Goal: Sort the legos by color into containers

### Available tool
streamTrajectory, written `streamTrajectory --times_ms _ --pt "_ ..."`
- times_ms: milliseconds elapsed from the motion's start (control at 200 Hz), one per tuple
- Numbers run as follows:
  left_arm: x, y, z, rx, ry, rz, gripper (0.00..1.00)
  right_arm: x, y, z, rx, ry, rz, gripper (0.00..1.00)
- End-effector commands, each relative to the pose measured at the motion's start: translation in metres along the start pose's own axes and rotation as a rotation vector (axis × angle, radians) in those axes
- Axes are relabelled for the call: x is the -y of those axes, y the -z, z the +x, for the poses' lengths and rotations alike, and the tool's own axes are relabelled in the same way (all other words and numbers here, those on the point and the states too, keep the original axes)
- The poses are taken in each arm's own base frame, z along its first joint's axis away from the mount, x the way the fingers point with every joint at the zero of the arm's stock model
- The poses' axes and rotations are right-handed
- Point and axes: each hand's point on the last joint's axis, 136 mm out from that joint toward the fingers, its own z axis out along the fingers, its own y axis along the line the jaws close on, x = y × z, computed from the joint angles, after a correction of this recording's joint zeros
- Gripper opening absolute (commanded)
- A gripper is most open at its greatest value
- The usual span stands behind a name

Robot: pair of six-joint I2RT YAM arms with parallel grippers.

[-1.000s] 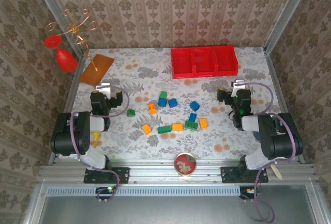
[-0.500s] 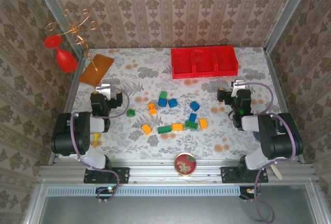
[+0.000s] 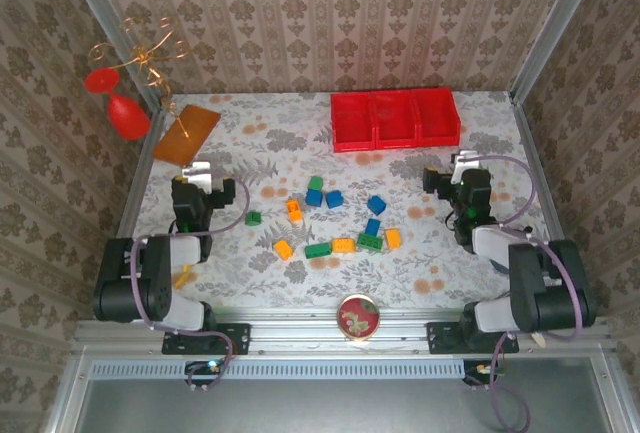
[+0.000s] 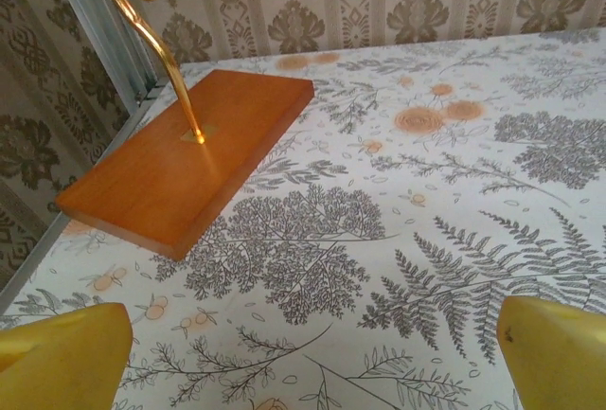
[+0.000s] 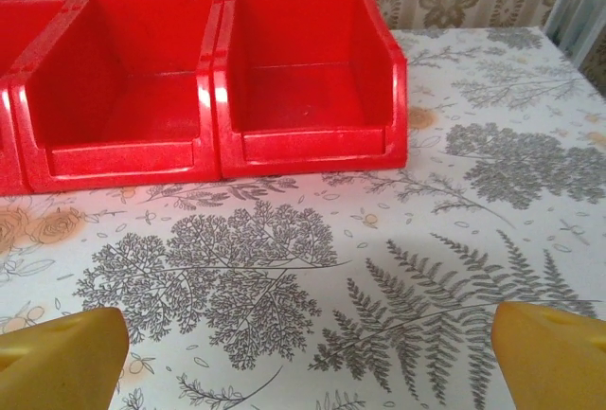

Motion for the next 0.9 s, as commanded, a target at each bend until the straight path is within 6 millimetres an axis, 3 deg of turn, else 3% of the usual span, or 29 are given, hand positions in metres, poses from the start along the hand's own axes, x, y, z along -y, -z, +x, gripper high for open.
streamTrajectory --times_ms 0,160,395,430,655,895 --pt "0.001 0.003 -0.008 -0.009 -0.040 -0.015 1.00 0.008 0.008 -0.020 -0.041 -0.039 0.061 1.00" --pt "0.006 0.013 -0.030 0.013 -0.072 -0.040 1.00 0.006 0.009 -0.033 -0.156 -0.115 0.067 1.00" --pt "0.016 0.031 -0.075 0.100 0.083 0.021 1.00 -0.003 -0.004 -0.042 -0.294 -0.194 0.064 1.00" --pt "0.017 0.033 -0.079 0.112 0.101 0.028 1.00 -0.005 -0.011 -0.035 -0.330 -0.204 0.065 1.00" --pt "0.025 0.037 -0.080 0.102 0.131 0.024 1.00 -0.026 -0.036 -0.043 -0.385 -0.218 0.036 0.99" --pt "0.028 0.039 -0.077 0.072 0.129 0.032 1.00 -0.041 -0.072 -0.038 -0.465 -0.201 0.034 0.98"
